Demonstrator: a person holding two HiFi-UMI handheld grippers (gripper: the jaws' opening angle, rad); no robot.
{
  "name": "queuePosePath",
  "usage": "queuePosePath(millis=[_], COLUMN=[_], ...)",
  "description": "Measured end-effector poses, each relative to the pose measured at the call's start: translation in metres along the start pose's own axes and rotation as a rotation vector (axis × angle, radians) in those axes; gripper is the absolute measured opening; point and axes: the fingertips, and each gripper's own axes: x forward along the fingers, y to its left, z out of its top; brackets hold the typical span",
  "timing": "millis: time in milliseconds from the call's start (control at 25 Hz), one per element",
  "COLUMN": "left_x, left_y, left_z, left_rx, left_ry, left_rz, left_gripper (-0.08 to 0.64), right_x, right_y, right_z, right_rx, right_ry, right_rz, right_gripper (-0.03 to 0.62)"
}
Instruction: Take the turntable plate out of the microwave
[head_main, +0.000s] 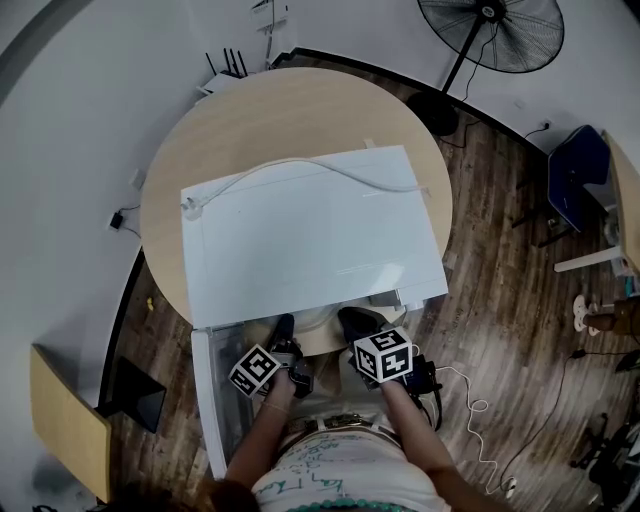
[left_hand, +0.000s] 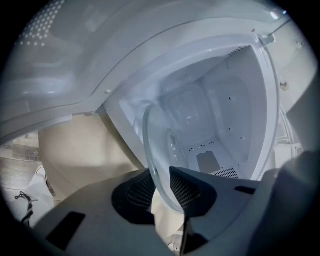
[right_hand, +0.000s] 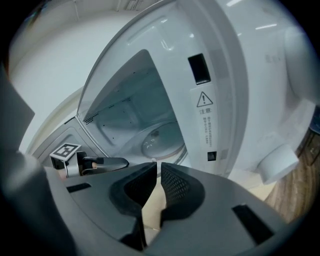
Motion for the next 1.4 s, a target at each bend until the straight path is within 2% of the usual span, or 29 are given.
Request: queuePosePath(millis=[400, 520, 680, 1000, 1400], left_x=[-0.02, -0.024, -0.029, -0.038, -0.045], left_y=[0.003, 0.004, 0.005, 0.004, 0.003], left_z=[-0.01, -0.011, -0.014, -0.026, -0.042], left_rx=[0.01, 0.013, 0.011, -0.011, -0.024], left_ry=[0.011, 0.01, 0.008, 0.02, 0.033], left_rz=[-0.01, -0.013, -0.02, -0.025, -0.043], left_gripper=[0.086, 0.084, 0.083, 0.08, 0.08], right_x=[0.001, 0.003, 0.007, 0.013, 0.028], right_y=[-0.005, -0.004, -0.004, -0.015, -0.023], right_z=[-0.009, -0.012, -0.014, -0.019, -0.015], right_rx=[0.079, 0.104, 0.206, 0.359, 0.393], right_ry=[0.017, 0.015, -0.002, 0.003, 0.015], right_rz=[0.001, 0.005, 0.035, 0.068, 0.077], right_gripper=[0.038, 0.073, 0.15, 0.177, 0.178])
